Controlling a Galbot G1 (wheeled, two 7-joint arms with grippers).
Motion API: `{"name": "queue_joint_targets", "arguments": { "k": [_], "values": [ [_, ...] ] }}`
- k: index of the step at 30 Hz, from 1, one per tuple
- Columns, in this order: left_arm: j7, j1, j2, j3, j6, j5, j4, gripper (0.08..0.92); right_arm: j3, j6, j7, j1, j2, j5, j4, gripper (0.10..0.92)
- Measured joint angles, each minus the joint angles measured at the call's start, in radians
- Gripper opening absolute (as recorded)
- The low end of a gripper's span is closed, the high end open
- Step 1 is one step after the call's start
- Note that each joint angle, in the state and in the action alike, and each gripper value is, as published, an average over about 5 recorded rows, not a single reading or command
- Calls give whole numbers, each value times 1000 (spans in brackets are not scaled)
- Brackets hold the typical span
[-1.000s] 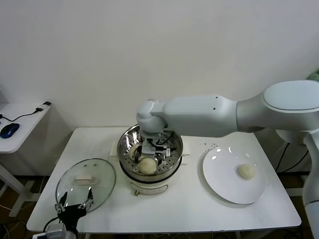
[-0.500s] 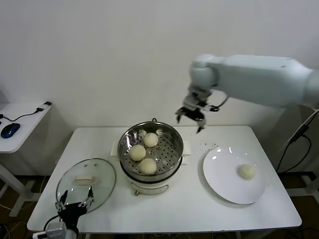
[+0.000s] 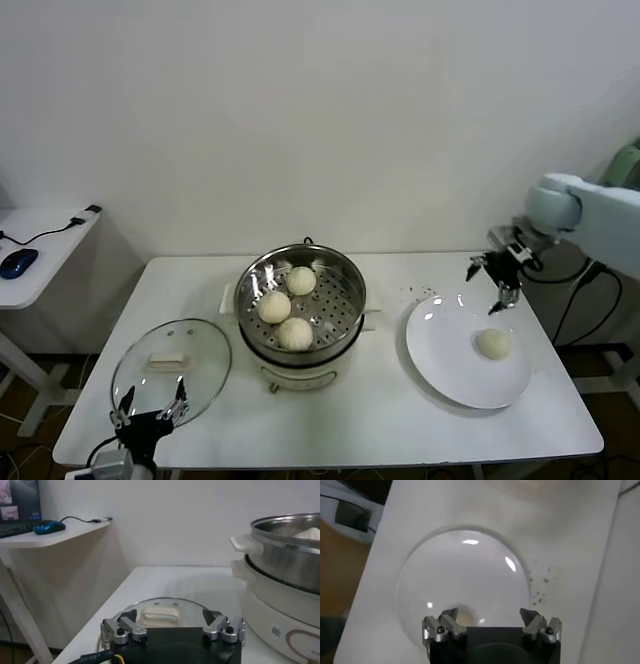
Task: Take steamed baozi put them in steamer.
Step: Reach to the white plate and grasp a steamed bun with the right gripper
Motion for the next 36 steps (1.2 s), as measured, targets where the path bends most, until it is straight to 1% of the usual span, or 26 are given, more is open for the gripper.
{"name": "queue_joint_targets", "arguments": {
  "k": [5, 12, 27, 30, 33, 36],
  "values": [
    [0, 0, -2, 0, -1, 1, 8, 823, 96, -32, 14, -135, -24, -54, -46, 823],
    [0, -6, -2, 0, -2, 1, 20, 823, 205, -68, 38, -275, -18, -112, -111, 823],
    [1, -16, 4, 2, -1, 0, 36, 823, 327, -108, 73, -420, 33, -176, -209, 823],
    [1, -16, 5, 2, -1, -1, 37, 823, 337, -113, 75, -430, 40, -180, -216, 798],
    [0, -16, 6, 2, -1, -1, 36, 823, 342, -118, 74, -435, 42, -182, -217, 738],
    [0, -16, 6, 3, 0, -1, 34, 823, 344, -125, 73, -435, 39, -181, -212, 703]
  ]
}}
